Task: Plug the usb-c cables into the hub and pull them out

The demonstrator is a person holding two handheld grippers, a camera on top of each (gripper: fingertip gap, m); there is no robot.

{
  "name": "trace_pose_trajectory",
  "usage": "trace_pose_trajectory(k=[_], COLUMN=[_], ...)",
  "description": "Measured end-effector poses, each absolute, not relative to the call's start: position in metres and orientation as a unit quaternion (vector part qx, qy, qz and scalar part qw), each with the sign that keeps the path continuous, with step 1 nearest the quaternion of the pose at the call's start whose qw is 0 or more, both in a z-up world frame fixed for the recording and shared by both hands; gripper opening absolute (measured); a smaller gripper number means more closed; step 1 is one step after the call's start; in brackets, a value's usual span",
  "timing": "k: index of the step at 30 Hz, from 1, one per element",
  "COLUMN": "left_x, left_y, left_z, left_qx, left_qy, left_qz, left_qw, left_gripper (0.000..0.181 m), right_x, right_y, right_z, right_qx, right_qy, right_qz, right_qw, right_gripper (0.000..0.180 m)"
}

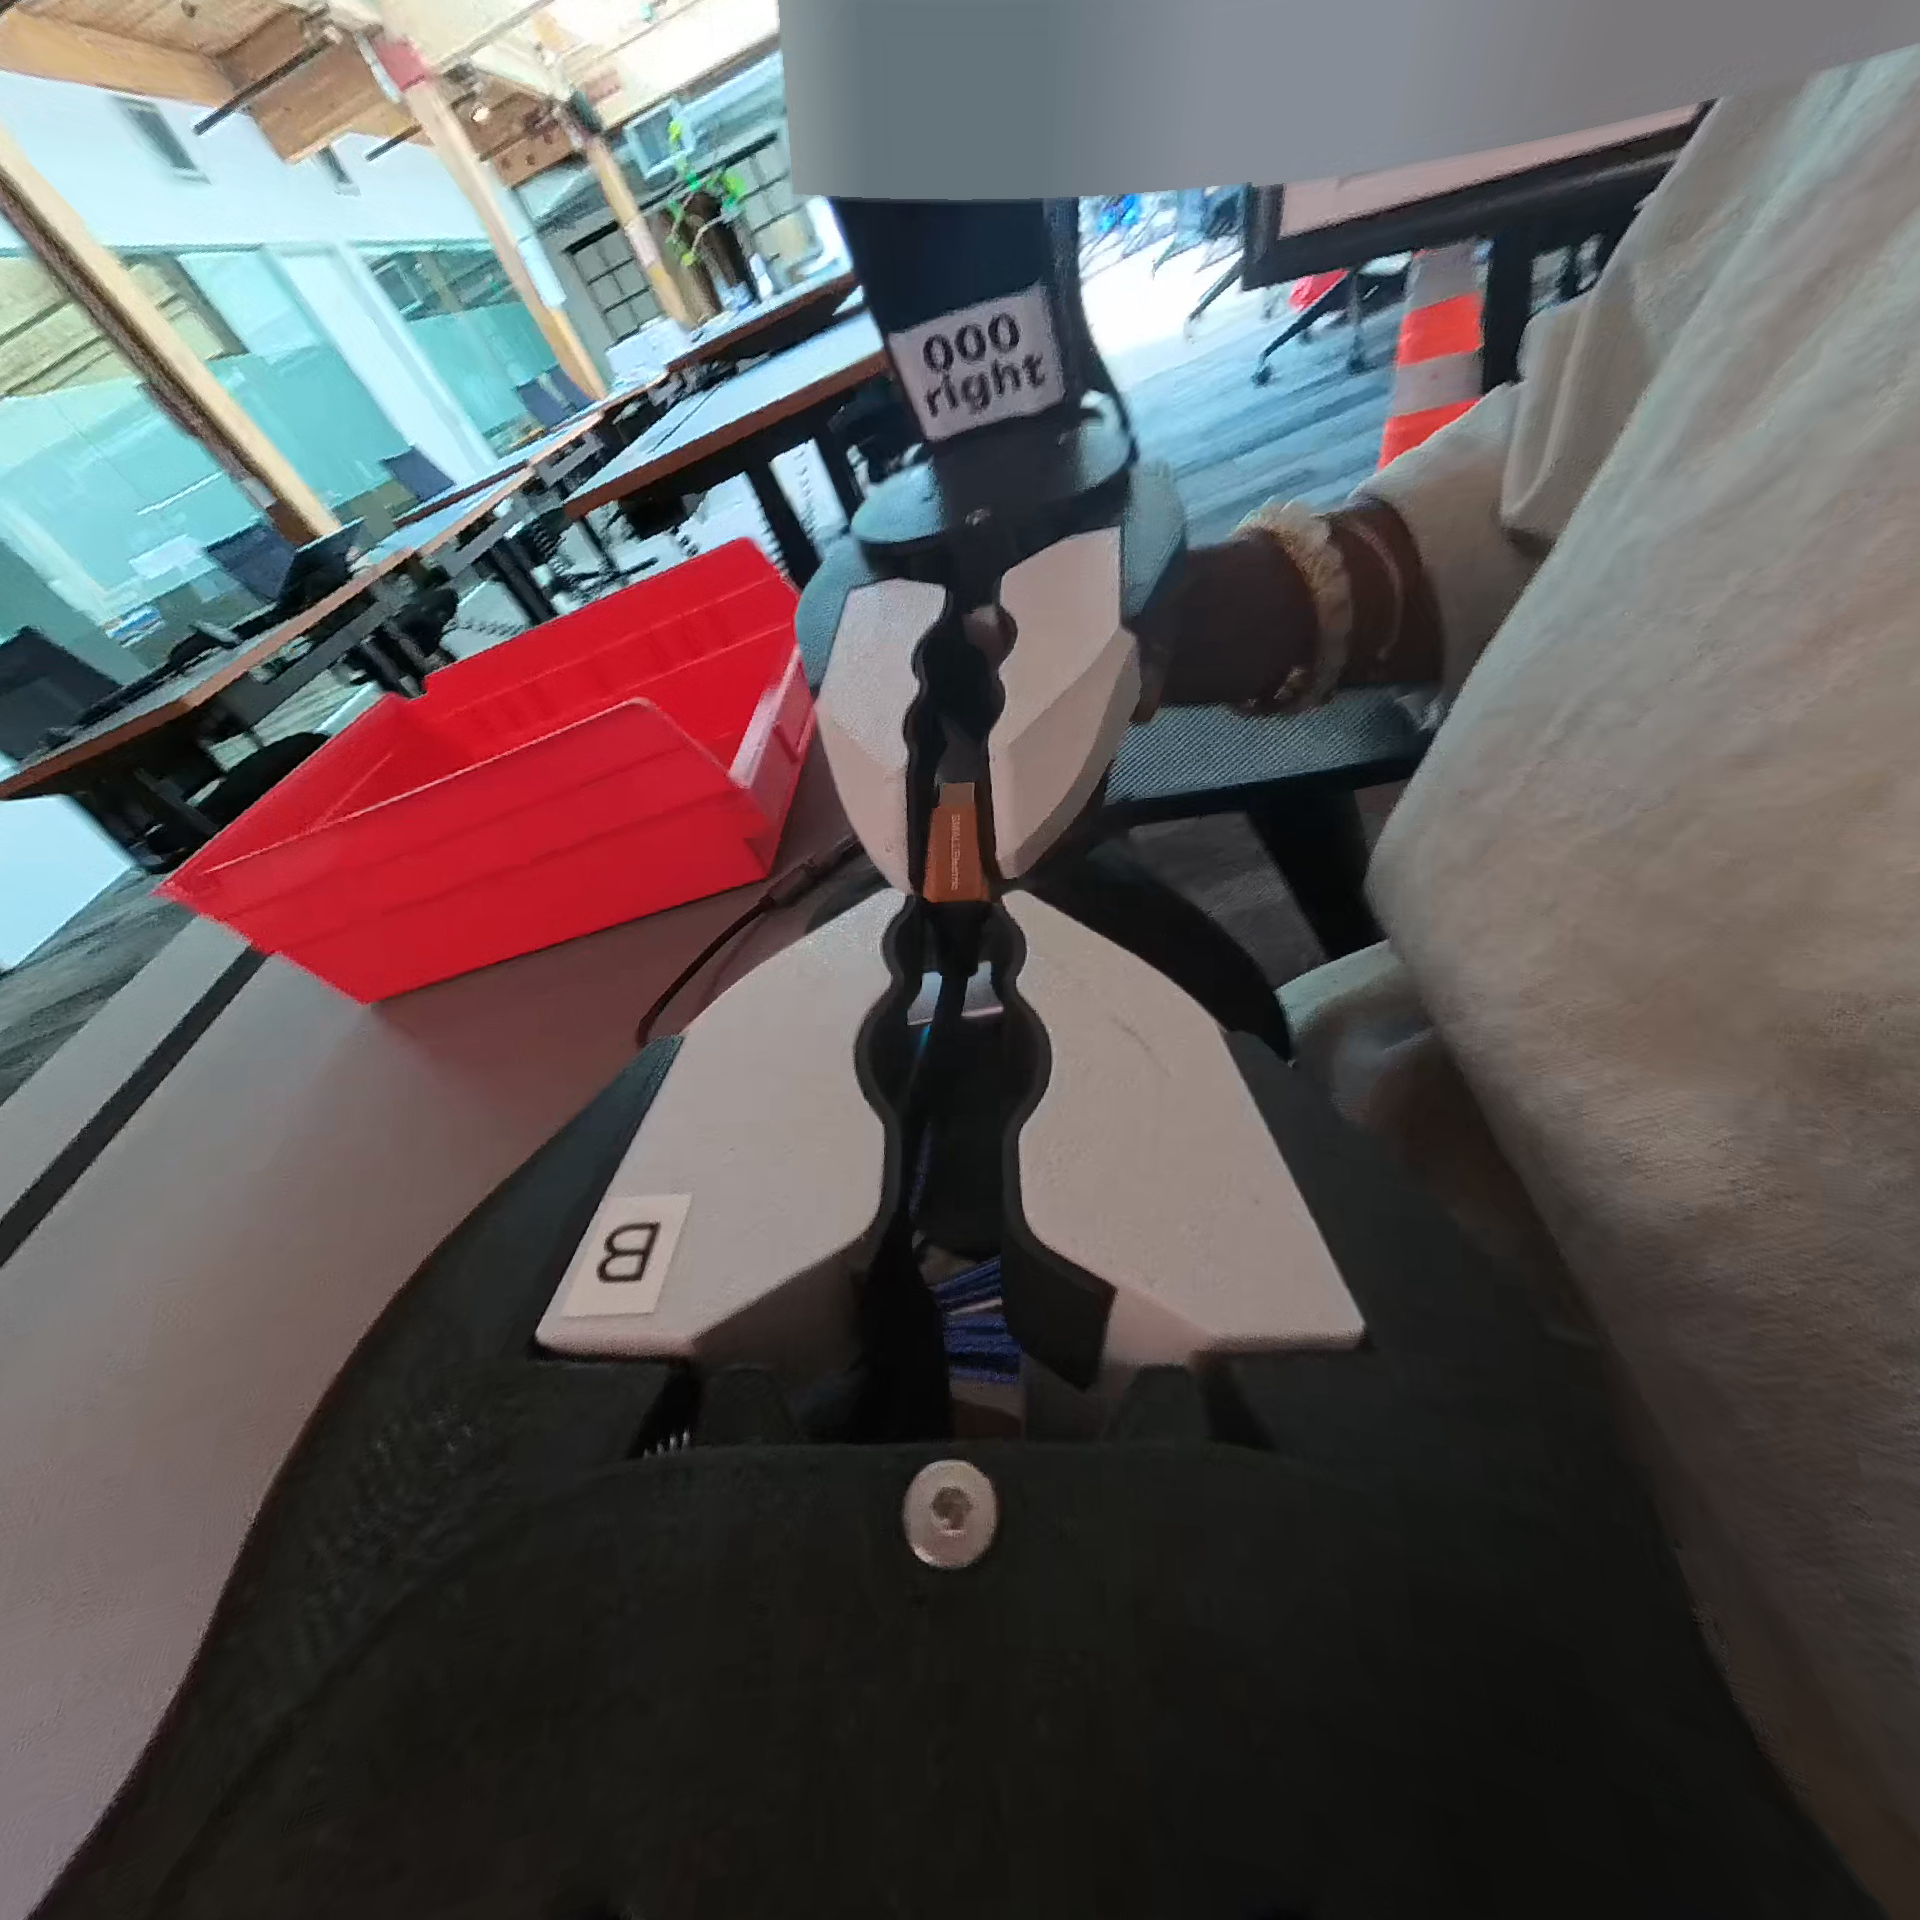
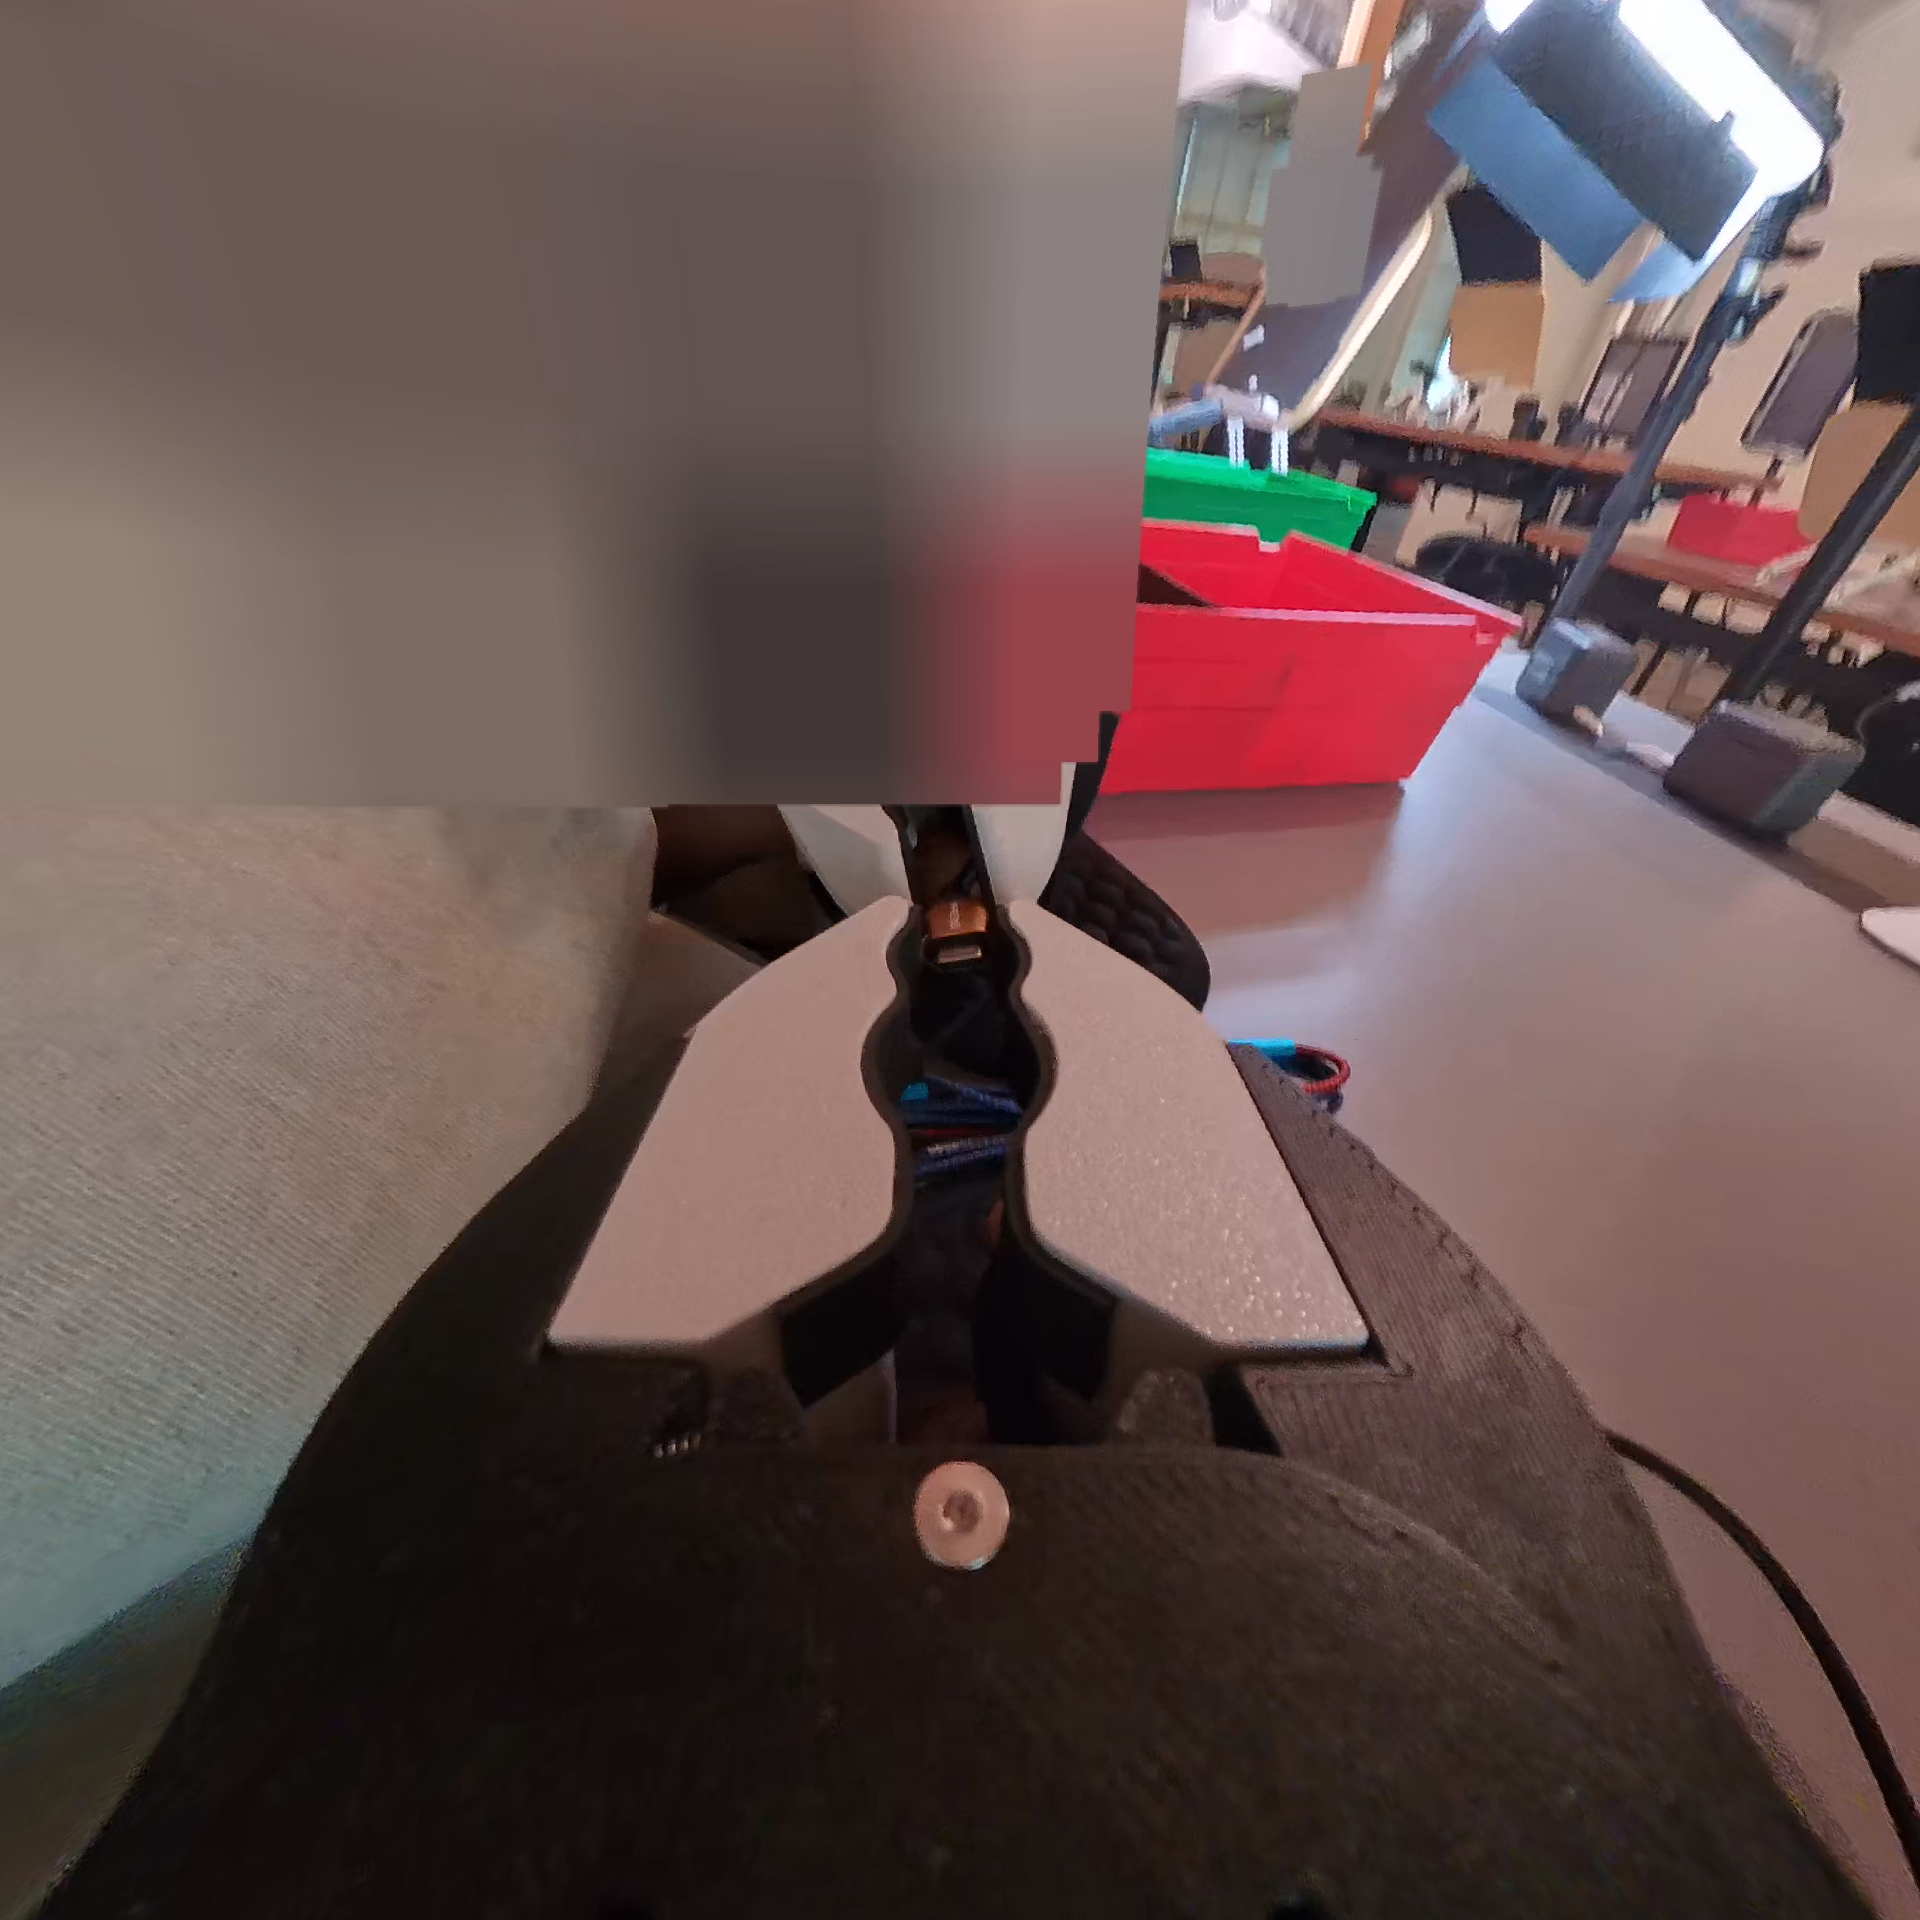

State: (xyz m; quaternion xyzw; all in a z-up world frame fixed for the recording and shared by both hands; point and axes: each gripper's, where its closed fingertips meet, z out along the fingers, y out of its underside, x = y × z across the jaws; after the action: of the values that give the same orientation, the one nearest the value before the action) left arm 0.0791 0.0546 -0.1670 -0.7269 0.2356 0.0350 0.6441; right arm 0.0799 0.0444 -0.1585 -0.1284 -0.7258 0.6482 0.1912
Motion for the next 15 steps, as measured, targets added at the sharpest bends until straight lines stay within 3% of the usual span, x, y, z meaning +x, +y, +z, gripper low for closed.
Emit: trace_pose_trajectory(k=[5, 9, 15], left_x=[0.044, 0.023, 0.023], left_y=[0.05, 0.048, 0.053], left_z=[-0.164, -0.17, -0.182], left_qx=[-0.749, -0.764, -0.774], left_qy=[0.179, 0.14, 0.143], left_qz=[0.109, 0.141, 0.14], left_qw=[0.628, 0.613, 0.601], left_gripper=[0.012, 0.012, 0.012], right_x=[0.058, 0.051, 0.036], right_y=[0.086, 0.125, 0.128], right_z=[-0.18, -0.231, -0.24], right_qx=[-0.257, -0.445, -0.55], right_qy=[-0.779, -0.781, -0.698], right_qz=[0.545, 0.434, 0.459], right_qw=[0.174, 0.069, 0.011], right_gripper=[0.034, 0.051, 0.047])
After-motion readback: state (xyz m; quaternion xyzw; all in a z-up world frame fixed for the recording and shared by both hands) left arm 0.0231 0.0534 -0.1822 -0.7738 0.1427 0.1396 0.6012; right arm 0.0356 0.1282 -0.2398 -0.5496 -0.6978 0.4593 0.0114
